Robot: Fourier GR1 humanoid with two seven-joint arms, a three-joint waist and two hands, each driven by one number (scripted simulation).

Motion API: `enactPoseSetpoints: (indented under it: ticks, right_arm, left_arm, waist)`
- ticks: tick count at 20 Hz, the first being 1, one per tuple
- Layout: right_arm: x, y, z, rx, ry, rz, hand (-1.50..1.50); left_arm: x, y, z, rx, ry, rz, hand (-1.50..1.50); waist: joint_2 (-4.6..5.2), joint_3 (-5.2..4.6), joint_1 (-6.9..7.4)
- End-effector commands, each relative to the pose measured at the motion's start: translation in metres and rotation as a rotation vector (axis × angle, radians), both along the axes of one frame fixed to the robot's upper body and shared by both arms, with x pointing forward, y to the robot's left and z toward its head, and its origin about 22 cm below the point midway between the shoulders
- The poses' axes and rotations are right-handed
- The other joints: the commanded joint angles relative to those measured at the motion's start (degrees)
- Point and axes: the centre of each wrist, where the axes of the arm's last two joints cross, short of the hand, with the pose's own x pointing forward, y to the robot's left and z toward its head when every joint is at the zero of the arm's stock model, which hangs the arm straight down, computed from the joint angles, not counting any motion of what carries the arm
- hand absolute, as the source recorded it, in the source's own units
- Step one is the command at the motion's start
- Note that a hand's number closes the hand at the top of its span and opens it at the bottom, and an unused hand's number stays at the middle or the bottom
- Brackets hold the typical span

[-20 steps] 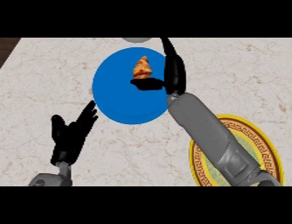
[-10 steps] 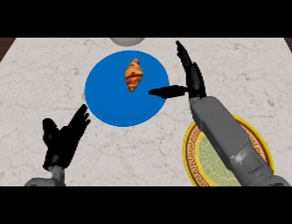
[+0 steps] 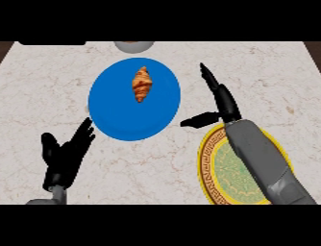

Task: Pick the croissant from the plate and place it in the plate

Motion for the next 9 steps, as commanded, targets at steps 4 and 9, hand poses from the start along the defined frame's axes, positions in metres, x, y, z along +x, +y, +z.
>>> enactPoseSetpoints:
  ticks: [4,9]
  right_arm:
    - [-0.033,-0.019,-0.023,-0.077,0.011,0.012,-1.5]
    - [-0.048,-0.006,-0.026,-0.081,0.02,0.017,-1.5]
  left_arm:
    - [0.01,-0.005,-0.003,0.007,-0.01,0.017,0.0]
    - [-0.011,-0.003,-0.002,-0.015,-0.006,0.011,0.0]
  waist:
    - [-0.07,-0.01,-0.39]
    - [-0.08,0.0,-0.13]
